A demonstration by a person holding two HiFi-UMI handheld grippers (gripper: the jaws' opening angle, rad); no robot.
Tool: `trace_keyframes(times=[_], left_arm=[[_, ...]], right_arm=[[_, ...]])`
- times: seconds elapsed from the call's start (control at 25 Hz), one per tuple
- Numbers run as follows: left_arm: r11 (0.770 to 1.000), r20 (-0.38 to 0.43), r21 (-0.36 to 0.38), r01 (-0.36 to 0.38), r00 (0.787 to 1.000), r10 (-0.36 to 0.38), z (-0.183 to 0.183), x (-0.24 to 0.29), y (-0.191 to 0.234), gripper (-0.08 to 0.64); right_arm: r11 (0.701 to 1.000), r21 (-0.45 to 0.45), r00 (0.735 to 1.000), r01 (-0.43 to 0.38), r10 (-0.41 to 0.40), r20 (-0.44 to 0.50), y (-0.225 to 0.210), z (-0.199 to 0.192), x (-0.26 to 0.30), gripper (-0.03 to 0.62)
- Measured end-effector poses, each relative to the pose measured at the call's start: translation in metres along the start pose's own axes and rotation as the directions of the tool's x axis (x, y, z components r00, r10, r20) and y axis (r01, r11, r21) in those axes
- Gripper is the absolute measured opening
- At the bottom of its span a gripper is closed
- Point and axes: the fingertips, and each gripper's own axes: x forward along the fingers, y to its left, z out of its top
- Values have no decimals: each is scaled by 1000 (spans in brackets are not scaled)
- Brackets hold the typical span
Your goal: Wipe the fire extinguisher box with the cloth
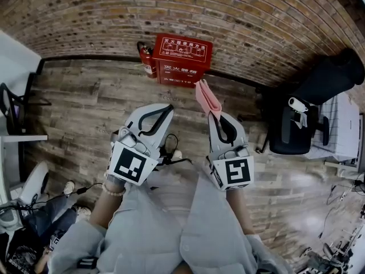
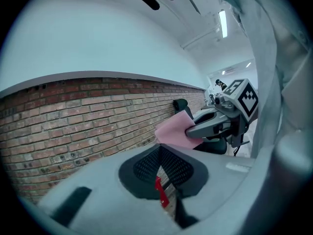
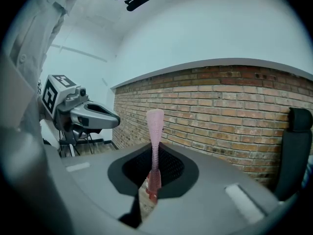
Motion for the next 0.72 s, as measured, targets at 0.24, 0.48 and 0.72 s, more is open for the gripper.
trace_keyframes(times=[0.24, 0.48, 0.72], left_arm=[[999, -18, 4, -49, 999, 49, 4, -2, -18, -3], [996, -45, -12, -89, 995, 89, 0, -6, -37, -3], [995, -49, -16, -100, 994, 99, -1, -2, -38, -3]], right_arm=[[1000, 4, 1000, -18, 18, 4, -14, -9, -17, 21], [999, -1, 999, -43, 43, 1, -20, -21, -30, 20], [999, 10, 999, -36, 36, -4, -28, -27, -32, 21]])
